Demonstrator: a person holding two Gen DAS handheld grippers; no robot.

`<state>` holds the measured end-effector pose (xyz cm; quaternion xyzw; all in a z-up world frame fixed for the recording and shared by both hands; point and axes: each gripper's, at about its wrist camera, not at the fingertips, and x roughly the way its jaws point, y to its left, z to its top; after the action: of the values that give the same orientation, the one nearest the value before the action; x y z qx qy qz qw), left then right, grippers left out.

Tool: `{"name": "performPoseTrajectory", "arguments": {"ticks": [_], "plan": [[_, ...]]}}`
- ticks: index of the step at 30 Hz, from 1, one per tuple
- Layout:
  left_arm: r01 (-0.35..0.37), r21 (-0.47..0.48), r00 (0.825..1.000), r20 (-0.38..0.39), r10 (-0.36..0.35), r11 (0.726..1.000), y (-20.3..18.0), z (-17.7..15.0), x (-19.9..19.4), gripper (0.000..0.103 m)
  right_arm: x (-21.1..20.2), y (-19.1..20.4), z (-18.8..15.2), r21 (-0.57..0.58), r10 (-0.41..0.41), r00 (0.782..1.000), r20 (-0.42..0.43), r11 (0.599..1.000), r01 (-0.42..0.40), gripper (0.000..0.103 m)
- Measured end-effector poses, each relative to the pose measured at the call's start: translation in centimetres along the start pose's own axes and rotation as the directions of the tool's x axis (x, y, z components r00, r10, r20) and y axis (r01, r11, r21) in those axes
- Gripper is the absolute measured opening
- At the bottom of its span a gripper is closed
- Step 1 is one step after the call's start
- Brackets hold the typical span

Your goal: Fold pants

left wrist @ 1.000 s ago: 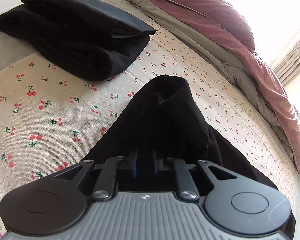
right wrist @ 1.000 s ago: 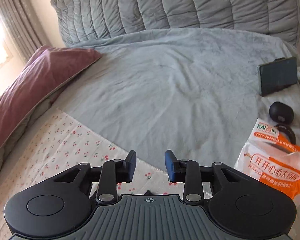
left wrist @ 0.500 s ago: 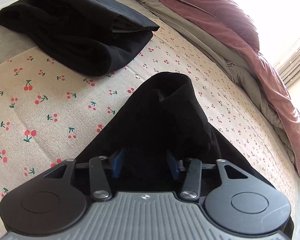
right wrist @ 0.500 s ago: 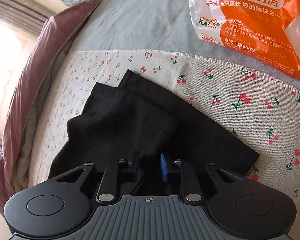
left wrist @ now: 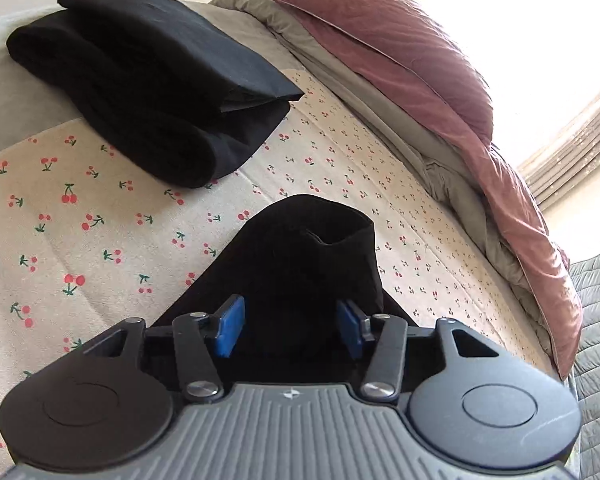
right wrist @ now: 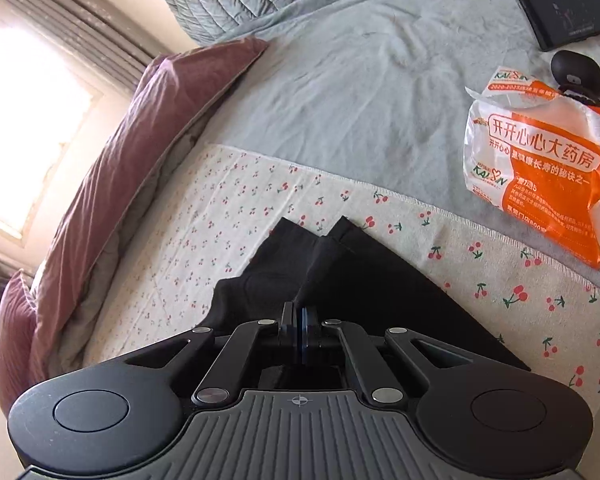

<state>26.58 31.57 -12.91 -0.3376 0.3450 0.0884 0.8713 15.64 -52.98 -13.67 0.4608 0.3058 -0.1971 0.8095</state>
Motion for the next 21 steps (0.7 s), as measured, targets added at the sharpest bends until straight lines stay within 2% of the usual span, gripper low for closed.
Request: {"name": "performPoseTrajectory", "arguments": {"ticks": [2, 4, 5, 6, 7, 10, 14, 15, 16, 17, 18, 20, 21], "plan": [[0.003, 0.007, 1.0, 0.008, -0.003, 1.0, -1.0, -0.2, 0.3, 0.048, 0.8, -1.5, -0.8, 0.045, -0.009, 0.999, -0.032, 0.999, 0.011, 0.002], [0.053, -0.028, 0.996, 0.079, -0.05, 0.998, -1.1, -0.1, -0.8, 0.049, 1.7, -3.0, -1.4, 0.073, -0.037, 0.998, -0.048, 0.997, 0.04, 0.002], [0.096, -0.05, 0.988, 0.126, -0.089, 0.994, -0.7, -0.1, -1.6, 0.058, 1.9, -3.6, -1.5, 0.088, -0.039, 0.998, -0.055, 0.995, 0.044, 0.002], [0.119, -0.067, 0.982, 0.152, -0.108, 0.991, -0.4, 0.0, -2.0, 0.075, 2.2, -4.7, -1.6, 0.116, -0.036, 0.997, -0.065, 0.992, 0.043, 0.002], [0.12, -0.086, 0.982, 0.159, -0.105, 0.989, -0.1, 0.0, -2.2, 0.081, 2.4, -5.5, -1.7, 0.141, -0.029, 0.997, -0.077, 0.989, 0.039, 0.002], [0.112, -0.068, 0.991, 0.083, -0.106, 0.991, 0.3, -0.5, -1.3, 0.081, 3.4, -7.1, -2.3, 0.149, -0.034, 0.994, -0.107, 0.988, 0.049, 0.002], [0.051, -0.024, 0.997, 0.064, -0.05, 0.998, -0.3, -1.0, -0.1, 0.08, 4.0, -8.0, -3.0, 0.145, -0.004, 0.996, -0.093, 0.989, 0.018, 0.002], [0.039, -0.008, 0.997, 0.069, -0.039, 0.999, -0.7, -0.8, 0.1, 0.075, 4.0, -7.9, -3.0, 0.141, -0.002, 0.996, -0.093, 0.99, 0.015, 0.002], [0.038, 0.021, 0.997, 0.073, -0.039, 0.999, -1.2, -0.7, 0.5, 0.065, 4.1, -7.8, -3.0, 0.133, -0.005, 0.995, -0.095, 0.991, 0.017, 0.002], [0.032, 0.071, 0.997, 0.064, -0.037, 0.997, -2.0, -0.4, 1.0, 0.02, 4.0, -7.5, -2.8, 0.122, -0.013, 0.995, -0.099, 0.992, 0.025, 0.002], [-0.006, 0.127, 0.999, 0.035, 0.002, 0.992, -2.8, -0.1, 1.8, 0.004, 3.9, -7.1, -2.6, 0.105, -0.026, 0.994, -0.104, 0.994, 0.037, 0.003], [-0.074, 0.18, 0.997, 0.029, 0.07, 0.981, -3.9, 0.4, 2.1, 0.003, 3.5, -6.0, -2.3, 0.064, -0.044, 0.995, -0.093, 0.997, 0.05, 0.003], [-0.066, 0.172, 0.997, 0.037, 0.061, 0.983, -3.9, 0.6, 1.7, 0.003, 3.1, -5.6, -2.2, 0.051, -0.04, 0.996, -0.083, 0.998, 0.045, 0.003]]}}
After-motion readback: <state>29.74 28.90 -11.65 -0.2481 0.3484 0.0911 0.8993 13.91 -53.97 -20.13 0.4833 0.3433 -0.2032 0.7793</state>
